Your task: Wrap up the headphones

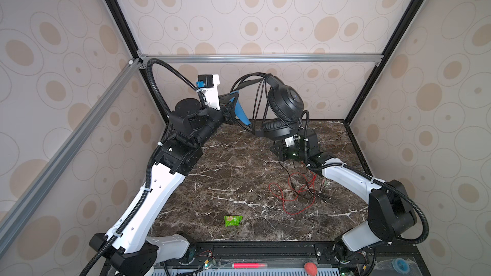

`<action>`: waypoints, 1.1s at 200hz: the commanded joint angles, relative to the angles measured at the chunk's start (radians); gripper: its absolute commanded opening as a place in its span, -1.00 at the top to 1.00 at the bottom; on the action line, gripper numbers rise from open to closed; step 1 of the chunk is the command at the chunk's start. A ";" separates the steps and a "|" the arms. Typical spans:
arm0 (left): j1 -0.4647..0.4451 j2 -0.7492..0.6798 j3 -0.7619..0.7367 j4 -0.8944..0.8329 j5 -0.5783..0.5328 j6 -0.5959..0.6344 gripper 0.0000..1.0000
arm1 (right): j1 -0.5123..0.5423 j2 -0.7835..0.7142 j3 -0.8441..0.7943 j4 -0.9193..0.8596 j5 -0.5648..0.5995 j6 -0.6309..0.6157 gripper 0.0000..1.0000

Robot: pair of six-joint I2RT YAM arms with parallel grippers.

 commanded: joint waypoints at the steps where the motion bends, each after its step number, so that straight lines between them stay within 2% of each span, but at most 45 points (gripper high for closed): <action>1: 0.014 -0.041 0.026 0.104 -0.122 -0.102 1.00 | 0.008 0.007 -0.022 0.001 0.005 0.004 1.00; 44: 0.029 0.001 0.075 0.063 -0.324 -0.201 1.00 | 0.063 -0.031 -0.010 -0.164 0.132 -0.089 1.00; 79: 0.043 0.060 0.116 0.026 -0.449 -0.286 1.00 | 0.158 -0.092 -0.019 -0.285 0.268 -0.149 1.00; 151: 0.074 0.214 0.192 -0.036 -0.518 -0.362 1.00 | 0.370 -0.155 0.010 -0.463 0.493 -0.277 1.00; 220: 0.085 0.251 0.073 -0.002 -0.534 -0.404 1.00 | 0.498 -0.113 0.136 -0.569 0.585 -0.406 1.00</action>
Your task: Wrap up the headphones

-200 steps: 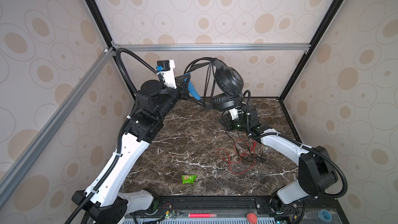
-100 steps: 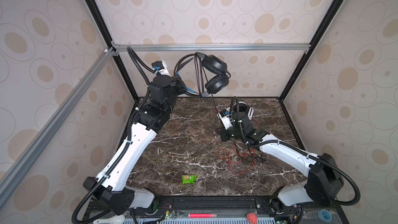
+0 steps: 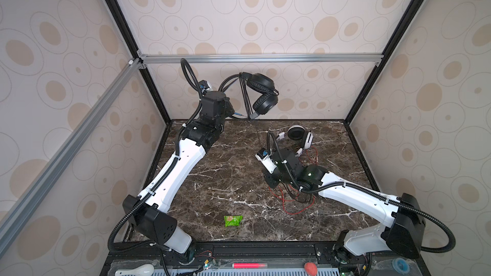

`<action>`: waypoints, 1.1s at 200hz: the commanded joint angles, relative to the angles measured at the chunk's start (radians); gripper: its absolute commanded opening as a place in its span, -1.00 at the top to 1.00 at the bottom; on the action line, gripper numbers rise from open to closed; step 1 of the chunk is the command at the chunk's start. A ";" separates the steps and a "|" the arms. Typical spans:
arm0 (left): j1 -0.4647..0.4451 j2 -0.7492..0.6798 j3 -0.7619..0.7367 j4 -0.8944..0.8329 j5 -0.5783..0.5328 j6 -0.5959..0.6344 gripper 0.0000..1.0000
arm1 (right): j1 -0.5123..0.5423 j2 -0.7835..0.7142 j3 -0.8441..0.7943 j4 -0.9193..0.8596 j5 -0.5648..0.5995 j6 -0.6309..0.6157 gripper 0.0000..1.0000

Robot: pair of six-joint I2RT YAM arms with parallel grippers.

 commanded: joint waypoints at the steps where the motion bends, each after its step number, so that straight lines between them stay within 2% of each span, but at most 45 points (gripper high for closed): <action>1: 0.017 -0.029 -0.015 0.163 -0.068 -0.110 1.00 | 0.038 0.027 0.053 -0.103 0.042 -0.082 1.00; 65: 0.016 -0.043 -0.122 0.163 -0.116 -0.068 1.00 | 0.075 0.034 0.164 -0.153 0.044 -0.151 1.00; 121: -0.015 -0.046 -0.232 0.181 -0.214 0.075 1.00 | 0.094 0.083 0.377 -0.295 0.095 -0.265 1.00; 165: -0.081 -0.033 -0.278 0.168 -0.278 0.200 1.00 | 0.095 0.097 0.482 -0.291 0.102 -0.282 1.00; 185: -0.097 -0.063 -0.333 0.187 -0.258 0.257 1.00 | 0.089 0.107 0.520 -0.303 0.102 -0.293 1.00; 220: -0.103 -0.119 -0.418 0.197 -0.155 0.412 1.00 | 0.076 0.136 0.580 -0.363 0.160 -0.359 1.00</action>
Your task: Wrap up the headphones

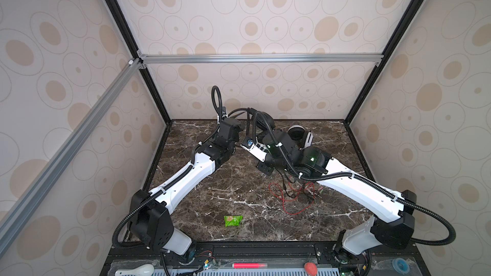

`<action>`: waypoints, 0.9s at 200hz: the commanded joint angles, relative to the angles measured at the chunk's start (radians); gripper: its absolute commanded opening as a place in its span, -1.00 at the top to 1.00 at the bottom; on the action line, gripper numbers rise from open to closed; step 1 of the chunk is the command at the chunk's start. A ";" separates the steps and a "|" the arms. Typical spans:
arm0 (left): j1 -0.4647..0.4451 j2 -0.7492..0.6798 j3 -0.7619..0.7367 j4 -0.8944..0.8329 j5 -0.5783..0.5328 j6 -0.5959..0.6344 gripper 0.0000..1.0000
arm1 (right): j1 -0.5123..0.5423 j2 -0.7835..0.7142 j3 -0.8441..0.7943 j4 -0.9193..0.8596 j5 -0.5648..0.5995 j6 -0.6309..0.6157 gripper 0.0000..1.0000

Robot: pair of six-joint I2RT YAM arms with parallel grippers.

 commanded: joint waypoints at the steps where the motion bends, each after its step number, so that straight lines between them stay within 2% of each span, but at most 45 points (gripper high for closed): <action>1: 0.003 -0.058 -0.018 0.070 0.019 0.129 1.00 | -0.006 0.013 0.065 -0.043 0.038 -0.072 1.00; 35: 0.002 -0.118 -0.087 0.075 0.142 0.255 1.00 | -0.048 0.026 0.107 -0.083 0.063 -0.111 1.00; 105: 0.002 -0.182 -0.131 0.024 0.331 0.390 1.00 | -0.086 0.071 0.183 -0.113 0.183 -0.218 1.00; 180: 0.004 -0.243 -0.146 -0.048 0.386 0.460 1.00 | -0.110 0.081 0.174 -0.120 0.257 -0.299 0.95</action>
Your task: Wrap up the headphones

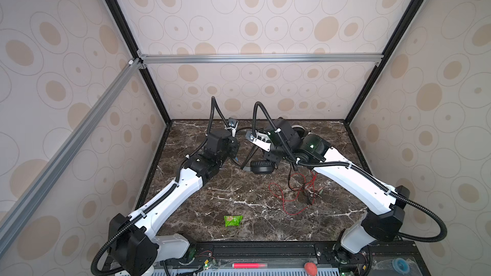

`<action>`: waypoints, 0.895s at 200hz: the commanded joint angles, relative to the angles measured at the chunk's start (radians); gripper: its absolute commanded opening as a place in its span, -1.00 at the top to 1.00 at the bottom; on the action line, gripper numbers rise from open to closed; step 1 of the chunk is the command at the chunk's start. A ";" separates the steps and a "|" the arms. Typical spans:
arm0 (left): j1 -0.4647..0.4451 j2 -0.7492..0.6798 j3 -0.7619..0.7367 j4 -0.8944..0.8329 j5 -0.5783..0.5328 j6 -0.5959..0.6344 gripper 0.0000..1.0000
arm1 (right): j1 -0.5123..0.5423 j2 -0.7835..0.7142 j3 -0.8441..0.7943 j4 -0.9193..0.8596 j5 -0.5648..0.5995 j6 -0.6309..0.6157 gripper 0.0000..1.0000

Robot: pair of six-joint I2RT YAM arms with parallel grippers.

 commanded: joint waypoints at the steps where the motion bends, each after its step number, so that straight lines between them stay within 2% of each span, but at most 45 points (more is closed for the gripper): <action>1: 0.002 -0.039 0.007 -0.037 0.029 0.071 1.00 | -0.016 -0.002 0.029 0.020 0.077 -0.047 0.95; 55: 0.001 -0.043 0.083 -0.116 0.095 0.143 1.00 | -0.044 -0.043 -0.062 0.067 0.094 -0.157 0.91; 102: 0.001 -0.037 0.150 -0.180 0.180 0.179 1.00 | -0.121 -0.094 -0.095 0.076 0.031 -0.156 0.83; 147: 0.001 -0.030 0.192 -0.202 0.271 0.147 1.00 | -0.175 -0.100 -0.121 0.096 -0.018 -0.076 0.84; 179: 0.001 -0.031 0.209 -0.217 0.314 0.122 1.00 | -0.235 -0.080 -0.107 0.097 -0.082 0.032 0.86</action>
